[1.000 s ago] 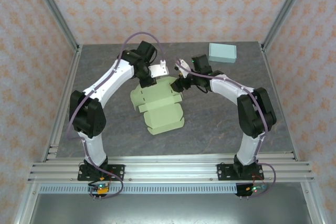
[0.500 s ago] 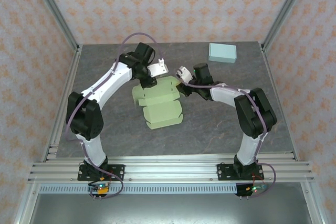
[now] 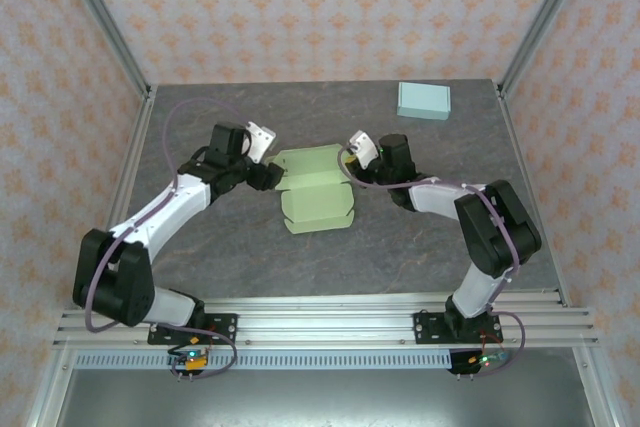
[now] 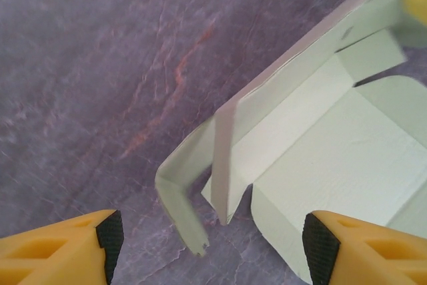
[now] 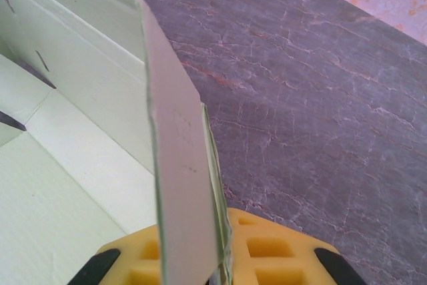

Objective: Fold the paper box

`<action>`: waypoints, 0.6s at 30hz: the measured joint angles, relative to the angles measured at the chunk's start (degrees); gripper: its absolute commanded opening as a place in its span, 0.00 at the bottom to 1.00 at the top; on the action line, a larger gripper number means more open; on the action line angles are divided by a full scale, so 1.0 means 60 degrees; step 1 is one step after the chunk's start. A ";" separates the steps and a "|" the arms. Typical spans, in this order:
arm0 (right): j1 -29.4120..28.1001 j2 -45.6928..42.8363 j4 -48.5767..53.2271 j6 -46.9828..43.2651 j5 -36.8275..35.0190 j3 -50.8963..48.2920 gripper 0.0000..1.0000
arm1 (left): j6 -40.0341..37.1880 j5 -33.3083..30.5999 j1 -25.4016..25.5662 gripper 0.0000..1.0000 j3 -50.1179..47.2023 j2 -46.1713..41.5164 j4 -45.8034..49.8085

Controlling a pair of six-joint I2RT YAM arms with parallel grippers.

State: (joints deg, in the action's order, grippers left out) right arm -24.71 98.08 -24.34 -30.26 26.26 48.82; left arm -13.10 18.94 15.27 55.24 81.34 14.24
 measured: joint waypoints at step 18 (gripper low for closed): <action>0.0066 0.0000 -0.0277 0.0357 -0.0321 -0.0102 0.17 | 0.1246 -0.0033 0.0000 0.57 -0.0561 0.1381 -0.2710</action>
State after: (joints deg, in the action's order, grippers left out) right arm -24.32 98.08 -26.00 -28.12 24.34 48.21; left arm -5.63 18.74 15.27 51.88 89.62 -2.02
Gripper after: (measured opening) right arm 0.170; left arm 0.554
